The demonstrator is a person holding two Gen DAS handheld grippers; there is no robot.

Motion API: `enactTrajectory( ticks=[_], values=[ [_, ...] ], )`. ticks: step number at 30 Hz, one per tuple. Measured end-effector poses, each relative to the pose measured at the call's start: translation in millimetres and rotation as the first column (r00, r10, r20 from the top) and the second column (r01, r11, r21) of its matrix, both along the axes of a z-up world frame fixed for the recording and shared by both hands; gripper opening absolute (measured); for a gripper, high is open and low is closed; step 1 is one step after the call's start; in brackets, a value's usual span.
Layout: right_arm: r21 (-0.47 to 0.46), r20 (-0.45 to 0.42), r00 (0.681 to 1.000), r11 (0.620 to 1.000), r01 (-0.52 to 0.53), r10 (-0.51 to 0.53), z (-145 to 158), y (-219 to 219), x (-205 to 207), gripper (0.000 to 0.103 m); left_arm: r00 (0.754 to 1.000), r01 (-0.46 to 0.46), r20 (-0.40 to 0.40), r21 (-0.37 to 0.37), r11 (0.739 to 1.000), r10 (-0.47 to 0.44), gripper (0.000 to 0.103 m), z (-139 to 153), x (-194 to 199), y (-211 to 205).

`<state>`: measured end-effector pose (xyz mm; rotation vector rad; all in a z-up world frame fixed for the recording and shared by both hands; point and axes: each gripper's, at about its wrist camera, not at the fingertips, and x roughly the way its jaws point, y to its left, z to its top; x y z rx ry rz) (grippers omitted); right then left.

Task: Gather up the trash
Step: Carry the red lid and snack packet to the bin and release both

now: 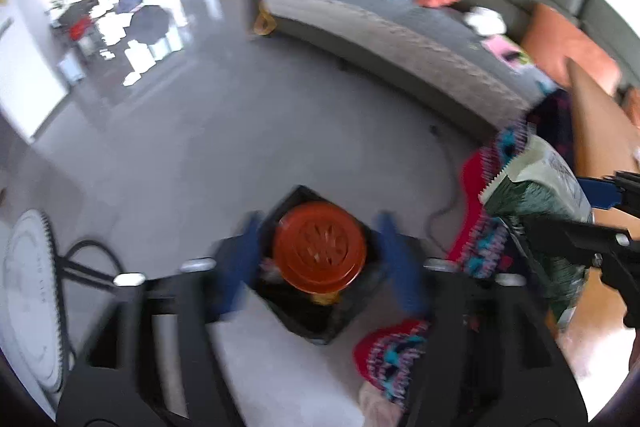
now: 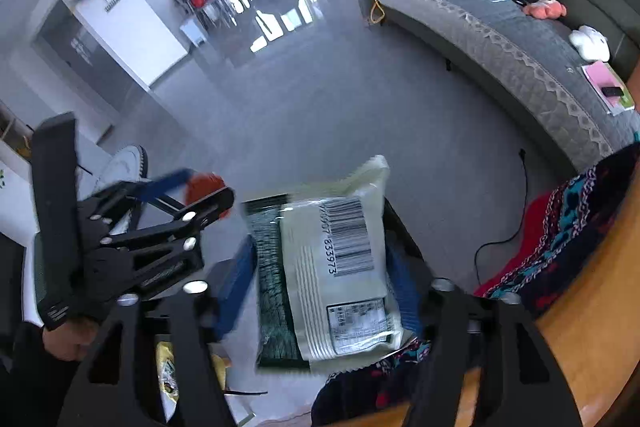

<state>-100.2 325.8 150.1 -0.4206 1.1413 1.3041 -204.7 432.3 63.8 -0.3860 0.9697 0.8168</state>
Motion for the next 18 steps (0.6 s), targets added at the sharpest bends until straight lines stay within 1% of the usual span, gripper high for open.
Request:
enactTrajectory(
  ticks=[1, 2, 5, 13, 18],
  values=[
    [0.009, 0.0, 1.0, 1.0, 0.001, -0.001, 1.9, 6.3, -0.5, 0.072, 1.0, -0.029, -0.004, 0.018, 0.999, 0.029, 0.097, 2.2, -2.4, 5.9],
    [0.014, -0.001, 1.0, 1.0, 0.0, 0.0, 3.4, 8.9, 0.4, 0.072, 0.998, -0.055, 0.012, 0.038, 0.998, 0.054, 0.097, 6.4, -5.5, 10.8],
    [0.024, 0.001, 1.0, 1.0, -0.002, 0.001, 5.3, 5.8, 1.7, 0.072, 0.998, -0.067, 0.018, 0.038, 0.997, 0.067, 0.097, 9.6, -9.6, 17.0],
    [0.023, -0.019, 0.999, 0.999, 0.036, -0.035, 6.2, -6.6, 9.8, 0.073, 0.999, -0.033, 0.005, 0.034, 0.999, 0.033, 0.097, 6.6, 0.2, 7.1],
    [0.034, -0.028, 0.997, 0.997, 0.074, -0.073, 10.5, -24.8, 17.5, 0.073, 1.0, 0.016, 0.013, 0.039, 0.999, -0.017, 0.097, 12.2, 10.2, -5.7]
  ],
)
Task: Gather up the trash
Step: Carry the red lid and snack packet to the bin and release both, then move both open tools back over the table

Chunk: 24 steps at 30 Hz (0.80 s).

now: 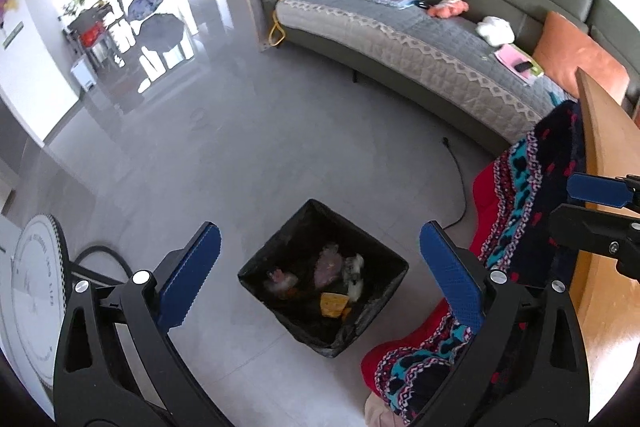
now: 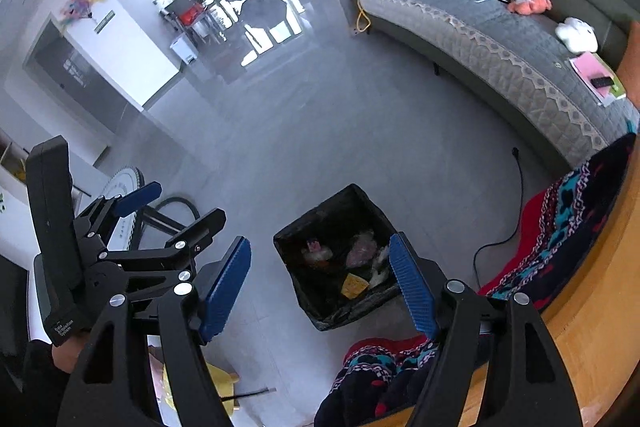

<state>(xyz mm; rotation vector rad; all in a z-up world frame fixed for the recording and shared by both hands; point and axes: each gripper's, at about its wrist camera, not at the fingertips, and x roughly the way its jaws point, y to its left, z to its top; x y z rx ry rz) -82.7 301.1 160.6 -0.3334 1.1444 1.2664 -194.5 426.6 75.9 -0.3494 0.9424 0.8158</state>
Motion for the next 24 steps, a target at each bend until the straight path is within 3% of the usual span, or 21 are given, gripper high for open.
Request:
enactTrajectory(
  ticks=[8, 14, 24],
  values=[
    [0.017, -0.004, 0.996, 0.996, 0.084, -0.084, 12.1, -54.2, 21.4, 0.073, 0.994, 0.104, 0.031, 0.002, 0.995, -0.104, 0.097, 12.9, 33.2, -36.0],
    [0.033, -0.001, 0.983, 0.982, 0.186, -0.186, 22.1, -116.0, 46.2, 0.073, 0.971, 0.232, 0.056, -0.008, 0.973, -0.231, 0.097, 21.7, 73.7, -85.8],
    [0.025, 0.043, 0.916, 0.917, 0.399, -0.4, 23.8, -249.9, 92.6, 0.073, 0.875, 0.48, 0.095, -0.046, 0.876, -0.475, 0.097, 26.1, 151.7, -204.6]
  ],
)
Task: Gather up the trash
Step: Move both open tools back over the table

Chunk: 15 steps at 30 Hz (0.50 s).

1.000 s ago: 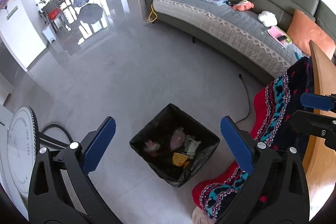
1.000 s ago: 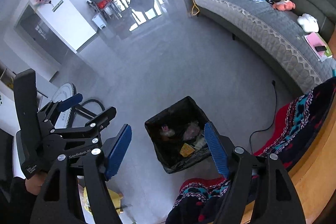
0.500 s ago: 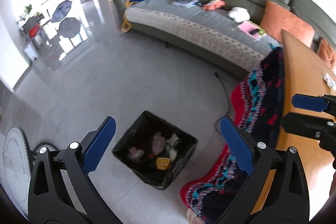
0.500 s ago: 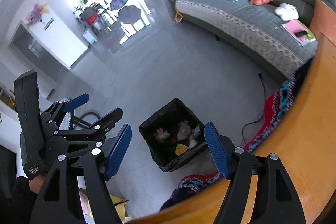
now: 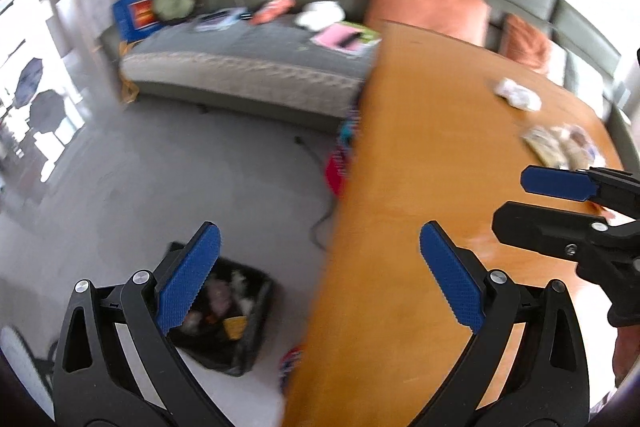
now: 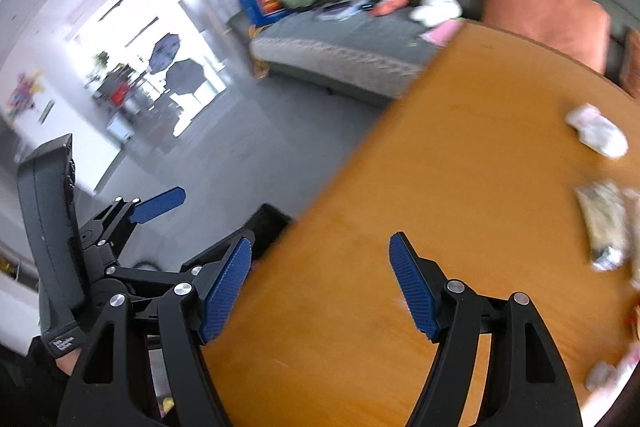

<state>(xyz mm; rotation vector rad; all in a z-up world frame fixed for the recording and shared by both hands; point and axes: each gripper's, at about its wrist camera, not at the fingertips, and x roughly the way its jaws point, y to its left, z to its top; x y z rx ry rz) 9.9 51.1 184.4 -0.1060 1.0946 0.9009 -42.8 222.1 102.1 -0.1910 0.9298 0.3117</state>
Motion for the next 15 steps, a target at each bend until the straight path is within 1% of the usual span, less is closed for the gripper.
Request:
enactTrajectory(
  ticks=[4, 7, 9, 11, 15],
  values=[
    [-0.023, 0.003, 0.993, 0.993, 0.116, -0.115, -6.9, -68.8, 19.2, 0.073, 0.996, 0.094, -0.002, -0.011, 0.996, -0.094, 0.097, -1.5, 27.8, -48.3],
    [-0.041, -0.007, 0.981, 0.98, 0.194, -0.194, -14.8, -117.0, 31.0, 0.073, 0.985, 0.175, -0.012, -0.017, 0.984, -0.175, 0.097, -6.2, 47.7, -88.8],
    [-0.052, -0.017, 0.966, 0.965, 0.258, -0.259, -20.7, -153.3, 40.8, 0.072, 0.976, 0.216, -0.019, -0.015, 0.976, -0.216, 0.097, -8.7, 56.3, -110.4],
    [-0.056, -0.022, 0.951, 0.95, 0.307, -0.308, -24.2, -180.1, 47.1, 0.073, 0.965, 0.259, -0.025, -0.017, 0.966, -0.26, 0.097, -12.2, 65.9, -133.8],
    [-0.093, -0.017, 0.91, 0.907, 0.41, -0.414, -32.9, -233.7, 58.9, 0.072, 0.951, 0.307, -0.029, -0.025, 0.952, -0.307, 0.097, -17.5, 75.1, -169.6]
  ],
)
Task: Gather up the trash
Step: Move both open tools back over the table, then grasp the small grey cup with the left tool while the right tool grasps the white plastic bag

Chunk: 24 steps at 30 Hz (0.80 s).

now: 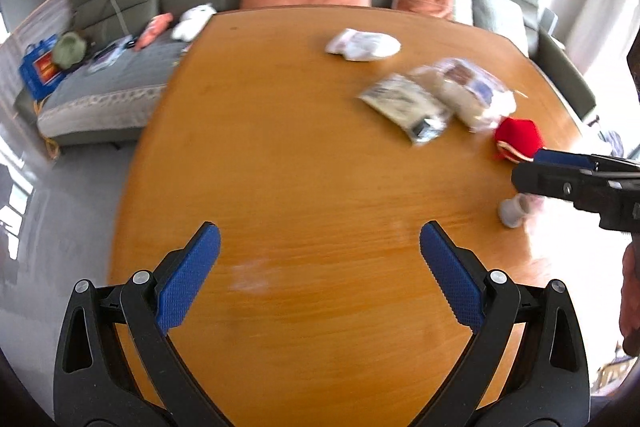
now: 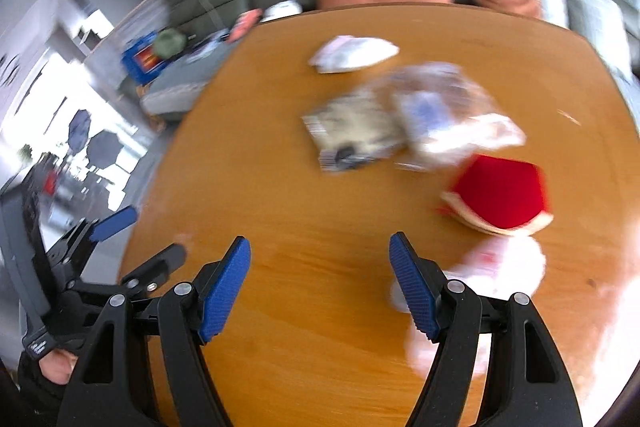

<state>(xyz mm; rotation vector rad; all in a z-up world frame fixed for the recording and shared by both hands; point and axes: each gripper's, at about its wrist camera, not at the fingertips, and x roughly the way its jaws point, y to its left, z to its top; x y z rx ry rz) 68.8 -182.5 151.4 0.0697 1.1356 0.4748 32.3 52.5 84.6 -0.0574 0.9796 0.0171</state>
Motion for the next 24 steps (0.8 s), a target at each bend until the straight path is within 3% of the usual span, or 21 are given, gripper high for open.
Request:
enactTrajectory(
  ticks=[8, 14, 16, 17, 24],
  values=[
    [-0.101, -0.024, 0.986, 0.981, 0.164, -0.167, -28.9, -59.5, 20.0, 0.072, 0.995, 0.098, -0.024, 0.013, 0.995, -0.098, 0.097, -13.8, 16.9, -66.5],
    [-0.131, -0.091, 0.975, 0.973, 0.192, -0.204, -59.4, -73.9, 27.7, 0.072, 0.986, 0.165, -0.041, 0.049, 0.985, -0.163, 0.097, -22.9, 22.4, -101.5],
    [-0.145, -0.093, 0.972, 0.969, 0.202, -0.217, -65.4, -80.1, 25.2, 0.058, 0.981, 0.189, -0.053, 0.061, 0.98, -0.186, 0.097, -26.2, 24.3, -113.9],
    [-0.163, -0.062, 0.973, 0.964, 0.21, -0.223, -63.0, -83.2, 24.0, 0.043, 0.979, 0.197, -0.058, 0.065, 0.978, -0.193, 0.097, -27.2, 25.7, -118.1],
    [-0.05, -0.094, 0.953, 0.957, 0.284, -0.288, -56.5, -125.9, 17.6, 0.039, 0.966, 0.253, -0.071, 0.044, 0.966, -0.25, 0.097, -34.4, 38.9, -149.4]
  ],
)
